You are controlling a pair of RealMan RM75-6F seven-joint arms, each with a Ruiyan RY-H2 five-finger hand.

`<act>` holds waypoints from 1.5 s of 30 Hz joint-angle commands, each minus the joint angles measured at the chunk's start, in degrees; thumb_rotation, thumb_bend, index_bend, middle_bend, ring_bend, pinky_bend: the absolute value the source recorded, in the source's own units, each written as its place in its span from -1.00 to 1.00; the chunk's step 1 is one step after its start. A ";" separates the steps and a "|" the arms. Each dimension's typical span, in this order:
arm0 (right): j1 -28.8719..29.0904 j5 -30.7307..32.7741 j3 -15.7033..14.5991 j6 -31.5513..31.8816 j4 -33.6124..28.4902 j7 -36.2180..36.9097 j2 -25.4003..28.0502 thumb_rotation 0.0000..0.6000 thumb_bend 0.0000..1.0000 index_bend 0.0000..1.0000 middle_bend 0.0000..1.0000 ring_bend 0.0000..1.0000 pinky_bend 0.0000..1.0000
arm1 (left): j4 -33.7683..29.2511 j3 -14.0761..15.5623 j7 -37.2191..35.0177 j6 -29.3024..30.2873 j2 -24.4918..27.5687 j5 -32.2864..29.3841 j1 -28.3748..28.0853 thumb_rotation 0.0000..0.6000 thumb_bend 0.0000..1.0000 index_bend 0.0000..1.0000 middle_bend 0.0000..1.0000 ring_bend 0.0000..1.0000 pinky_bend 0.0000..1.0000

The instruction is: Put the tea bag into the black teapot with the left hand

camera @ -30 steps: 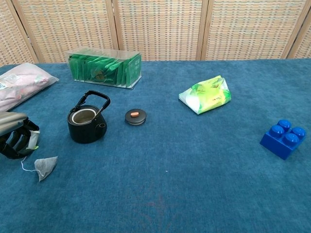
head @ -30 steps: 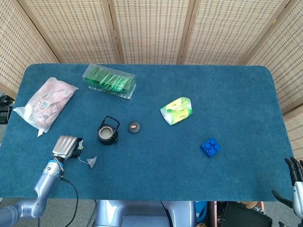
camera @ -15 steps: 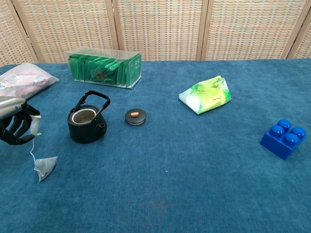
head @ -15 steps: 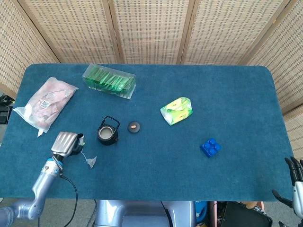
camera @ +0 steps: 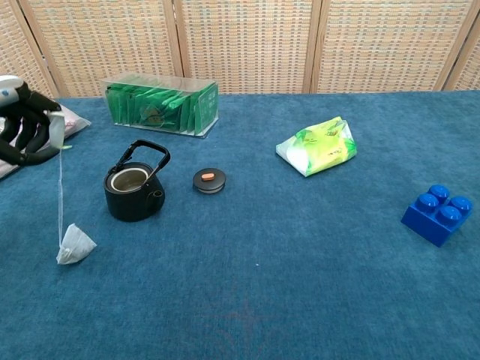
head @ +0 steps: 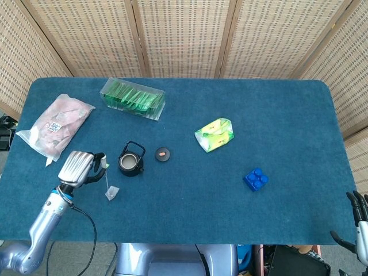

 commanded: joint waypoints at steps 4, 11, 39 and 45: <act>-0.15 0.24 -0.03 -0.11 0.99 1.07 -0.49 1.00 -0.96 -0.79 -0.72 -1.00 -0.87 | -3.80 -1.68 -0.63 1.71 1.10 2.63 -1.41 1.00 1.00 0.36 0.48 0.33 0.42; -0.11 0.32 -0.03 -0.37 1.66 1.67 -0.79 1.00 -0.96 -0.79 -0.72 -1.00 -0.87 | -5.79 -2.92 -1.10 1.91 1.68 2.95 -2.66 1.00 1.00 0.36 0.48 0.33 0.42; -0.09 1.30 0.12 -1.41 1.99 1.93 -0.98 1.00 -0.96 -0.79 -0.72 -1.00 -0.87 | -4.69 -5.77 -0.04 1.11 1.83 -2.08 -5.64 1.00 1.00 0.37 0.48 0.33 0.42; -0.01 1.26 0.15 -1.50 1.81 1.73 -0.92 1.00 -0.96 -0.79 -0.72 -1.00 -0.87 | -2.82 -5.35 0.95 0.77 1.38 -3.58 -5.64 1.00 1.00 0.37 0.48 0.33 0.42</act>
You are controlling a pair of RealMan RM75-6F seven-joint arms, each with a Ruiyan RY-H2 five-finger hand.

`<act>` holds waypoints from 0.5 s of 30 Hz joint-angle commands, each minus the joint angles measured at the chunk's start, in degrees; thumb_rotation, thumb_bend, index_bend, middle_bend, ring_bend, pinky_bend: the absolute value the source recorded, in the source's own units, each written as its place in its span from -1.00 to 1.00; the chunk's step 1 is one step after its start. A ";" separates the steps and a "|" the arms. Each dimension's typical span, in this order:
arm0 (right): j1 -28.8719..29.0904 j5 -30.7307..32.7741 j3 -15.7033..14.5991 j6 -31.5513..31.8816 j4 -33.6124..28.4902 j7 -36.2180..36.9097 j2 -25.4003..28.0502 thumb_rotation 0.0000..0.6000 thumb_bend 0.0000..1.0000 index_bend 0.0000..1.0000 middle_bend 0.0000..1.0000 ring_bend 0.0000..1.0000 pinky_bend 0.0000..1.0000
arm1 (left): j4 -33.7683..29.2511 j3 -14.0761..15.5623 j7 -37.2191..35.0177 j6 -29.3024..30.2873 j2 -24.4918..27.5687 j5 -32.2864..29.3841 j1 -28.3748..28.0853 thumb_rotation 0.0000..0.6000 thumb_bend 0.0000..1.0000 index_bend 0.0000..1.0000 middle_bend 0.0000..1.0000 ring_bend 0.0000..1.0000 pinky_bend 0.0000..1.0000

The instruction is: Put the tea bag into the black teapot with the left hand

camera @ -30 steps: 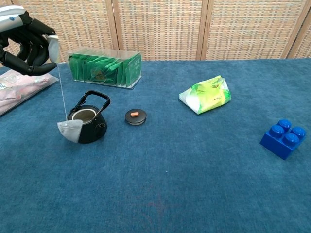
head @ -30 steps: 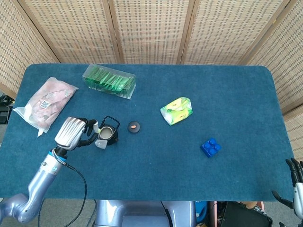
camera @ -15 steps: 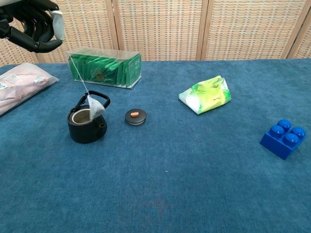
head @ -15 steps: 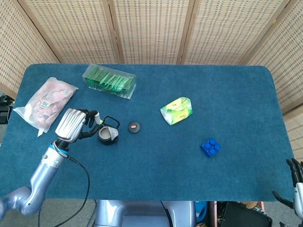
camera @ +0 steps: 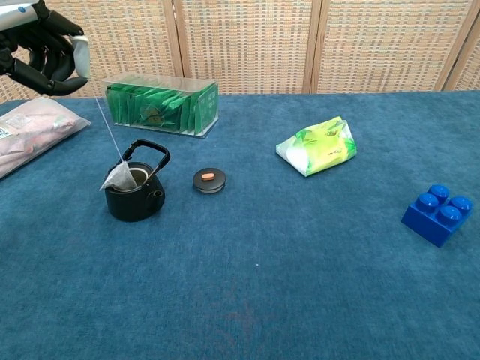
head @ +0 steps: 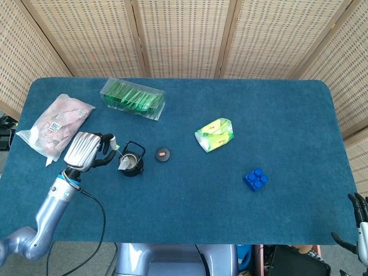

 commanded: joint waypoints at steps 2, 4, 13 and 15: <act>0.08 -0.04 0.00 -0.11 -0.17 -0.18 0.02 1.00 -0.96 -0.79 -0.72 -1.00 -0.87 | 1.11 0.29 0.39 -0.64 -0.45 -1.16 -0.15 1.00 1.00 0.37 0.48 0.33 0.42; 0.08 -0.02 0.00 -0.13 -0.27 -0.28 0.05 1.00 -0.96 -0.79 -0.72 -1.00 -0.87 | 1.61 0.32 0.50 -0.90 -0.62 -1.53 -0.31 1.00 1.00 0.37 0.48 0.33 0.42; -0.01 0.23 0.03 -0.24 -0.36 -0.28 0.11 1.00 -0.96 -0.79 -0.72 -1.00 -0.87 | 2.87 2.74 1.76 -2.53 -1.53 -2.44 -0.18 1.00 1.00 0.37 0.48 0.33 0.42; -0.01 0.20 0.02 -0.23 -0.34 -0.27 0.10 1.00 -0.96 -0.79 -0.72 -1.00 -0.87 | 2.64 3.55 1.64 -2.37 -1.42 -1.87 0.24 1.00 1.00 0.37 0.48 0.33 0.42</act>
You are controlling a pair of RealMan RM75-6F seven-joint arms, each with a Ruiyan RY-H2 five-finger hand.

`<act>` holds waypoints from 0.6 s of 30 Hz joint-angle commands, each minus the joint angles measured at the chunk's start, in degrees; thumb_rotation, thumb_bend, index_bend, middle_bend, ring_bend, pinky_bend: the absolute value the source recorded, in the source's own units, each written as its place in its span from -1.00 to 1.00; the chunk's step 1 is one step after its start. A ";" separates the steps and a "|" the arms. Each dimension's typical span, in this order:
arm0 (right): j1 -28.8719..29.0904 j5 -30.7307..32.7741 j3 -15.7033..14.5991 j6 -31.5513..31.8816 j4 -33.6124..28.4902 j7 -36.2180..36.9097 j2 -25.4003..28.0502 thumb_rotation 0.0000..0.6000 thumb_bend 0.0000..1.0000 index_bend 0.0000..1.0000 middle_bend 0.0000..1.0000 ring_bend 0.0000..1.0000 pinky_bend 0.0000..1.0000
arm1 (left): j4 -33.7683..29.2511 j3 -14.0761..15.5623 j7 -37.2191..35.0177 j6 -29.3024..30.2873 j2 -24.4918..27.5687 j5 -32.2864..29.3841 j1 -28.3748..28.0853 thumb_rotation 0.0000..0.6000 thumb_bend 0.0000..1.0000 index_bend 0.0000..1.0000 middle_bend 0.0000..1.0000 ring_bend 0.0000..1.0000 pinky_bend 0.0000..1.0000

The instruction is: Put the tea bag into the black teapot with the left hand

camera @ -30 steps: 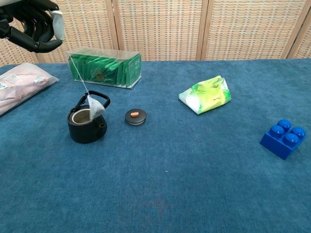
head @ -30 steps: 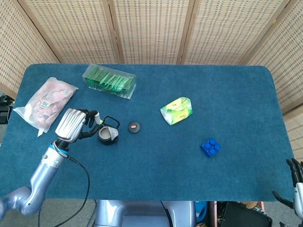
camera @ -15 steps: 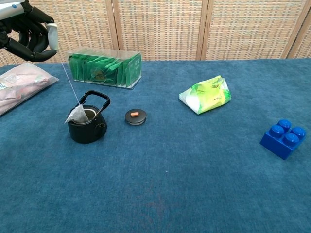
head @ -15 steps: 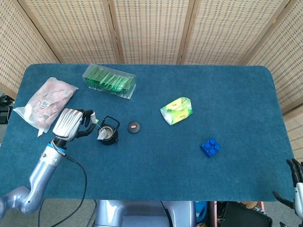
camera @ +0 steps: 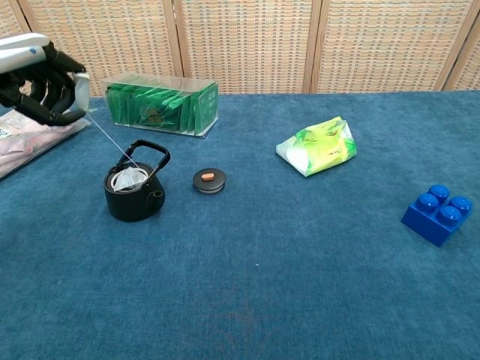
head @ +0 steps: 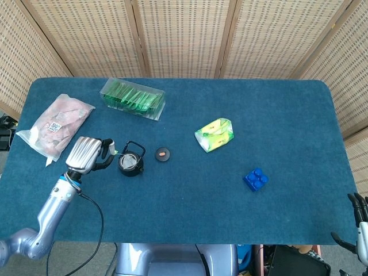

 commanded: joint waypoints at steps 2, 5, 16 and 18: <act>-0.04 0.04 -0.01 0.00 0.00 0.05 0.02 1.00 -0.96 -0.79 -0.72 -1.00 -0.87 | -0.30 1.50 -0.17 0.59 0.18 1.31 0.93 1.00 1.00 0.37 0.48 0.33 0.42; -0.11 0.06 0.00 0.09 0.07 0.15 0.01 1.00 -0.96 -0.79 -0.72 -1.00 -0.87 | -0.55 3.22 0.20 1.33 0.43 2.60 2.00 1.00 1.00 0.37 0.48 0.33 0.42; -0.01 -0.18 0.08 0.17 0.20 0.35 0.01 1.00 -0.96 -0.79 -0.72 -1.00 -0.87 | -1.78 7.28 4.32 -0.96 1.60 1.39 3.56 1.00 1.00 0.28 0.41 0.31 0.42; -0.03 -0.20 0.07 0.23 0.21 0.33 0.01 1.00 -0.96 -0.79 -0.72 -1.00 -0.87 | -2.42 8.04 5.57 -2.28 2.14 0.30 3.55 1.00 1.00 0.14 0.38 0.28 0.42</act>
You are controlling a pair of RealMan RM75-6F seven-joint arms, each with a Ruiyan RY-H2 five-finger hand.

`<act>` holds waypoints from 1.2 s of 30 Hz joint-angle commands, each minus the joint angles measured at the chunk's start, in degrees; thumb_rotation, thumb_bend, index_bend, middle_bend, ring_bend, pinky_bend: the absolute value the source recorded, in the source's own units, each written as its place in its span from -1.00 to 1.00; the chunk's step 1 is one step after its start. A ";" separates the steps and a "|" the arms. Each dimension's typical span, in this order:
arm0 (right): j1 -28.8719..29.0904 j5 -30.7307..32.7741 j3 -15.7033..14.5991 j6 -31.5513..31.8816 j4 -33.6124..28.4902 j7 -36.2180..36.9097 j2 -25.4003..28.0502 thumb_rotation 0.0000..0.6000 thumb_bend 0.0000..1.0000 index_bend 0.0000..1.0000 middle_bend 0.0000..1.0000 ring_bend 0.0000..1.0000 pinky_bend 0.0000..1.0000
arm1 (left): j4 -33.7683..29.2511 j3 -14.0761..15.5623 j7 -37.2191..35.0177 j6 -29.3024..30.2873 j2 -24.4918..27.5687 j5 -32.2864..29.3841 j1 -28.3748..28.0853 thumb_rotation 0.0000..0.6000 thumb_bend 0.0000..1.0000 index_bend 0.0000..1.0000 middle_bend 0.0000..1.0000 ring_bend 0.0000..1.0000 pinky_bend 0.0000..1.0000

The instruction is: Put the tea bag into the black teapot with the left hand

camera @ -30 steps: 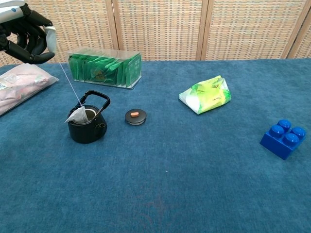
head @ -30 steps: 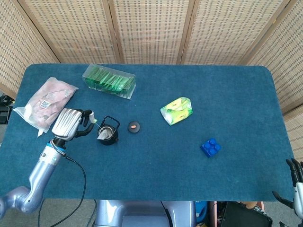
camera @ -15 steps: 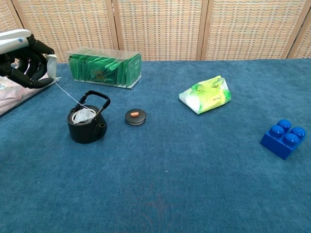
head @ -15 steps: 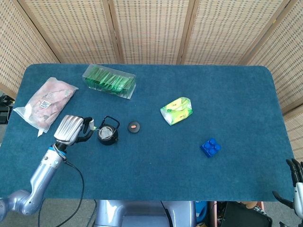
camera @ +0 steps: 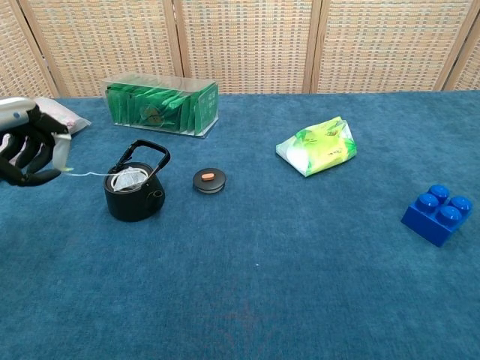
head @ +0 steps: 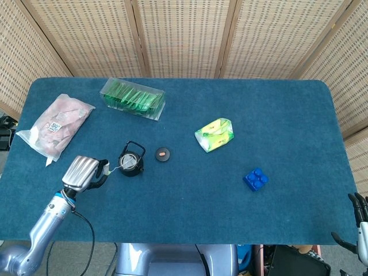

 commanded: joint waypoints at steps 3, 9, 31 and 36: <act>-0.07 0.04 0.02 0.10 0.03 -0.01 0.01 1.00 -0.96 -0.79 -0.72 -1.00 -0.87 | -1.72 1.52 3.62 -2.92 1.19 -2.93 -0.19 1.00 1.00 -0.03 0.37 0.27 0.42; -0.13 0.24 0.03 -0.01 0.25 0.11 -0.11 1.00 -0.96 -0.79 -0.72 -1.00 -0.87 | -4.30 2.53 7.99 -5.72 2.32 -6.98 -0.98 1.00 1.00 -0.15 0.36 0.27 0.42; -0.40 0.43 -0.06 -0.05 1.03 0.92 -0.51 1.00 -0.96 -0.79 -0.72 -1.00 -0.87 | -7.01 0.26 16.13 -11.18 4.39 -15.78 -7.71 1.00 1.00 -0.65 0.34 0.28 0.42; -0.61 0.60 -0.08 0.06 1.09 0.96 -0.55 1.00 -0.96 -0.79 -0.72 -1.00 -0.87 | -6.23 -0.19 19.02 -14.73 3.87 -21.71 -11.53 1.00 1.00 -0.65 0.34 0.28 0.42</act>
